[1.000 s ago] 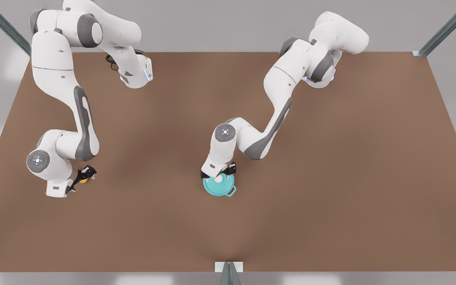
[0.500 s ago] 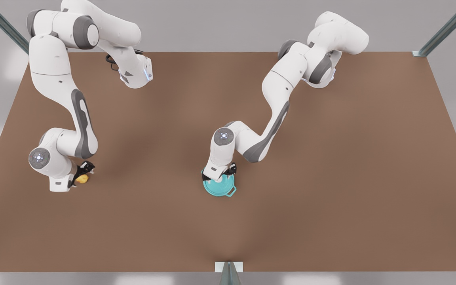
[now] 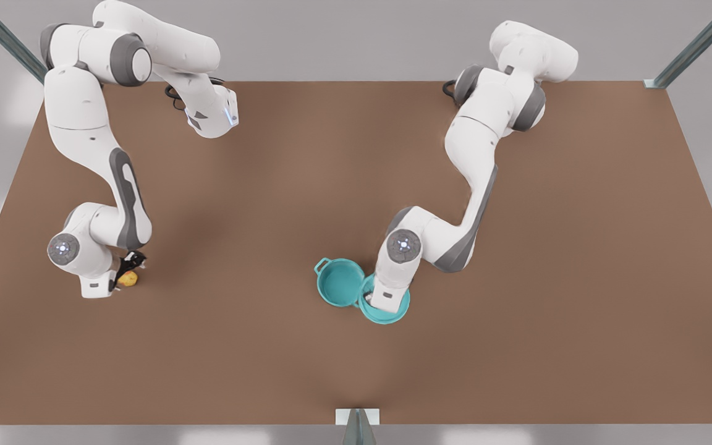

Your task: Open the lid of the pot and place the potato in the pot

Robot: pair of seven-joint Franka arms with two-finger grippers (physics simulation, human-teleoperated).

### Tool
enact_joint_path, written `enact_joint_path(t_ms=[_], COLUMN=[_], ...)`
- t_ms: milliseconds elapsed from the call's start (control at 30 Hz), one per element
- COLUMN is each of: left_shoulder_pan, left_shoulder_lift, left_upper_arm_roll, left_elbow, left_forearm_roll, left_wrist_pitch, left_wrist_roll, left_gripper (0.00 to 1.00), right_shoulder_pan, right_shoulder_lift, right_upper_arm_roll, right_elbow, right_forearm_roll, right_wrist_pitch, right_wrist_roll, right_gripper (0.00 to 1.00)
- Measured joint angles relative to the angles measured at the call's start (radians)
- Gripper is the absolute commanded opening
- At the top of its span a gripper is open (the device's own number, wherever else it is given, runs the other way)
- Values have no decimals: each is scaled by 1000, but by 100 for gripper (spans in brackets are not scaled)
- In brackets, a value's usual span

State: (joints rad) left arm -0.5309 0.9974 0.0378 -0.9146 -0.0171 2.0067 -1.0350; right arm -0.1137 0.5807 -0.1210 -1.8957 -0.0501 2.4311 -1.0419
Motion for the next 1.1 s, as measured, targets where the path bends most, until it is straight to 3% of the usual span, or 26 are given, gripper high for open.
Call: enact_joint_path(t_ms=[200, 233, 267, 400, 500, 567, 633, 1100], left_shoulder_pan=[108, 109, 116, 162, 349, 419, 428, 473], left_shoulder_lift=[118, 126, 126, 58, -216, -527, -647, -680], left_upper_arm_roll=[14, 8, -3, -7, 5, 15, 11, 19], left_elbow=[-5, -4, -3, -2, -49, -370, -487, -532], left_forearm_roll=[-18, -20, -24, -25, -65, -100, -116, -156], left_wrist_pitch=[38, 48, 52, -8, -218, -280, -311, -443], left_wrist_roll=[121, 138, 156, 247, 375, 455, 525, 829], left_gripper=[42, 56, 100, 100, 100, 100, 100, 100], right_shoulder_pan=[-4, -4, -4, -9, -10, -13, -16, -34], right_shoulder_lift=[29, 32, 34, 36, 39, 43, 44, 45], right_upper_arm_roll=[1, 1, 0, 0, 0, 1, 1, 0], right_elbow=[-2, -2, -1, -1, -1, -1, -1, 0], right_forearm_roll=[1, 1, 1, 0, 1, 1, 0, 0], right_wrist_pitch=[20, 22, 24, 29, 33, 39, 43, 53], right_wrist_roll=[-25, -29, -32, -44, -52, -58, -63, -94], right_gripper=[100, 100, 100, 100, 100, 100, 100, 100])
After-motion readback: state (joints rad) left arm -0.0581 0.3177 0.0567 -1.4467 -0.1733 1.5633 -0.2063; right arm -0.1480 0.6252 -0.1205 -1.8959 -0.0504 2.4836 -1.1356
